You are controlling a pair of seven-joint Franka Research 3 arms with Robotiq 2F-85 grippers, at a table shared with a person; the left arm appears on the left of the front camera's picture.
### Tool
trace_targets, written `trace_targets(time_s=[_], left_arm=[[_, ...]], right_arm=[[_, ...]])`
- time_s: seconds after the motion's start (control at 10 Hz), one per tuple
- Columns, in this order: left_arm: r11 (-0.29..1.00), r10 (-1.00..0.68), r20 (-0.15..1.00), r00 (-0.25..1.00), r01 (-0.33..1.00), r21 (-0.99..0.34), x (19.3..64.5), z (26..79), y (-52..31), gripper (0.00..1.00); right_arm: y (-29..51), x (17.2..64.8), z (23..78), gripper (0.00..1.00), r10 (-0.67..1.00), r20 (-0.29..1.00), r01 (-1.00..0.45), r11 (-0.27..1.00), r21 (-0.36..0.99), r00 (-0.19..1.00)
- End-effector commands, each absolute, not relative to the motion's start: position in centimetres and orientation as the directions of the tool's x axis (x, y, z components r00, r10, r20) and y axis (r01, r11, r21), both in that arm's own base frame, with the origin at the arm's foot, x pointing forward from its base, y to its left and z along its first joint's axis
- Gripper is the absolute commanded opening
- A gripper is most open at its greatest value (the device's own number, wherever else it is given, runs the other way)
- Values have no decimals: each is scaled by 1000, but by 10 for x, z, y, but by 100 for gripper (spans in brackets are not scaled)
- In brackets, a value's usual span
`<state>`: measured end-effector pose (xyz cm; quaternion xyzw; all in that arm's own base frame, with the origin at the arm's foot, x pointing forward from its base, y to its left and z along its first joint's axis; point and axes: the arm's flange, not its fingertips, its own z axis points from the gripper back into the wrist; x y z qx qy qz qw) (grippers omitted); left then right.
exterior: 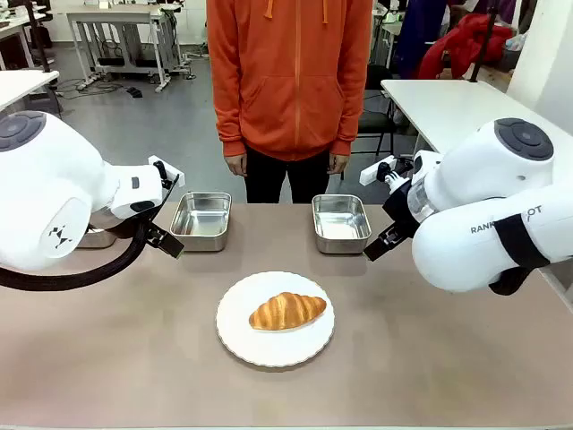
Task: Place the bread in the container.
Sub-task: Place the Butter Roll into the Airtight Container indicated by the human.
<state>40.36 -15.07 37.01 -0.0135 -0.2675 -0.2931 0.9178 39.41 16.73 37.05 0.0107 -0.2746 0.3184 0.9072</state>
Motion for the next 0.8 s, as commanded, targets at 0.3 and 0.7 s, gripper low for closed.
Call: trace_targets(time_s=[0.3,0.7], left_arm=[[828,-531,499,685,545,132,404,370,-151,100],[828,-531,499,685,545,132,404,370,-151,100]], right_arm=[[167,394,370,100,572,505,-584,797,-156,646],[167,394,370,100,572,505,-584,797,-156,646]])
